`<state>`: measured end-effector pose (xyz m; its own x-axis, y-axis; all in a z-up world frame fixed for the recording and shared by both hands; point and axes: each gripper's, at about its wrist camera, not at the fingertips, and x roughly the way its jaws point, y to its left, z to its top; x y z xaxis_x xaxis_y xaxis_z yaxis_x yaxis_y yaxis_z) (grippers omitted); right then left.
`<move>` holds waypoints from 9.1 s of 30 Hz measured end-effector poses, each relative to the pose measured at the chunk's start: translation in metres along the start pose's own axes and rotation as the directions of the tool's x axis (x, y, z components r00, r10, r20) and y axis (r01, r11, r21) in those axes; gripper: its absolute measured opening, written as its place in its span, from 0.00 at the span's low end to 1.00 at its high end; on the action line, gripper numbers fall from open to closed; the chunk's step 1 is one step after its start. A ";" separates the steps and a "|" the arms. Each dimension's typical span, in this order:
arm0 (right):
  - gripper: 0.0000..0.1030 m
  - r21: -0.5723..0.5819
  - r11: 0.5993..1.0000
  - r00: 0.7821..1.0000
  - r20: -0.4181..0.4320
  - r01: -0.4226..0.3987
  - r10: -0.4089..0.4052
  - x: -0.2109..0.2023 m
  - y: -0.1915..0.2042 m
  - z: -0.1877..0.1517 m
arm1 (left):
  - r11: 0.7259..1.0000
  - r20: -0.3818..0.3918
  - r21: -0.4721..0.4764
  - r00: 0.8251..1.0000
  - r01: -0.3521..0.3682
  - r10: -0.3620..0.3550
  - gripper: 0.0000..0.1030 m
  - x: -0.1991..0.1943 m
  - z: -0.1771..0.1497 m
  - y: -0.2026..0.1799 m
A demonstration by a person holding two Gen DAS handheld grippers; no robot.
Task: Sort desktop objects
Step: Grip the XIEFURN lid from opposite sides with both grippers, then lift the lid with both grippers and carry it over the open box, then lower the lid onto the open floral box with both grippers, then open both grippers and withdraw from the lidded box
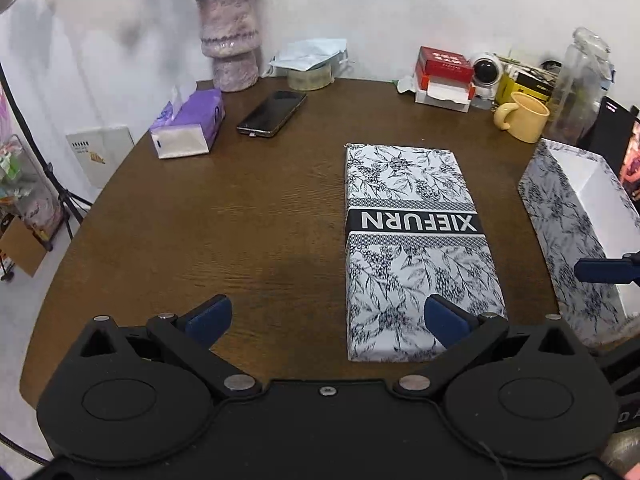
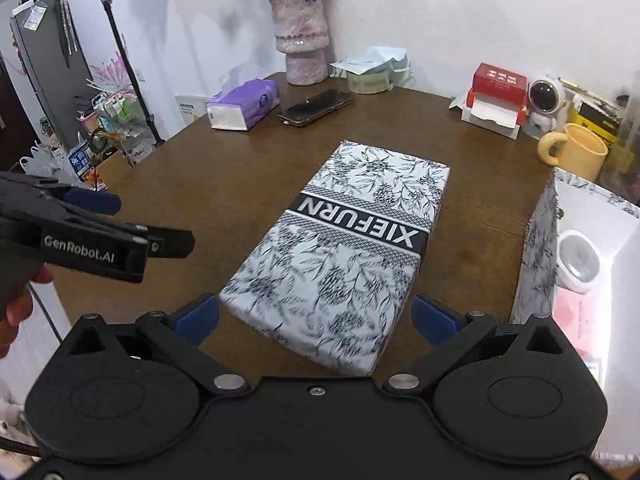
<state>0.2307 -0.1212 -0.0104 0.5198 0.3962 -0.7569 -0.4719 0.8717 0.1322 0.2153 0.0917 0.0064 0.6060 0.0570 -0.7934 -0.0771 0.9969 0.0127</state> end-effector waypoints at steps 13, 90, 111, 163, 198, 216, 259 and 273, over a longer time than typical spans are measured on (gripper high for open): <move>1.00 0.124 0.992 0.998 -0.055 0.021 -0.014 0.067 -0.056 0.017 | 1.000 -0.060 0.009 0.998 0.020 -0.019 1.00 0.069 0.031 -0.004; 1.00 0.161 0.976 0.989 0.056 -0.145 0.138 0.028 0.019 -0.028 | 0.968 -0.020 -0.126 0.975 0.216 -0.220 1.00 0.032 -0.020 0.003; 1.00 0.164 0.981 0.990 0.112 -0.100 0.082 -0.049 0.081 -0.083 | 0.968 0.032 -0.070 0.970 0.242 -0.240 1.00 -0.056 -0.087 0.008; 1.00 0.307 0.947 0.970 0.186 0.093 -0.156 -0.130 -0.144 -0.099 | 0.906 0.026 0.082 0.908 0.414 -0.418 0.98 -0.024 -0.032 -0.229; 1.00 0.287 0.957 0.992 0.104 0.043 -0.075 -0.060 -0.254 -0.041 | 0.941 -0.071 -0.024 0.939 0.337 -0.338 0.98 0.073 0.044 -0.287; 1.00 0.319 0.947 0.998 0.037 0.042 -0.057 -0.040 -0.262 -0.048 | 0.946 -0.144 0.013 0.937 0.325 -0.319 1.00 0.092 0.043 -0.296; 1.00 0.285 0.947 0.969 0.146 0.151 -0.199 -0.136 -0.084 -0.094 | 0.937 0.111 0.167 0.938 0.308 -0.328 1.00 -0.074 -0.027 -0.125; 1.00 0.289 0.931 0.955 0.127 0.223 -0.268 -0.153 0.010 -0.141 | 0.947 0.145 0.182 0.945 0.266 -0.294 1.00 -0.117 -0.096 -0.056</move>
<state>0.0464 -0.2132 0.0164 0.7134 0.1815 -0.6768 -0.1179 0.9832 0.1394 0.0727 0.0239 0.0402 0.7104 -0.2311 -0.6648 0.2326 0.9686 -0.0881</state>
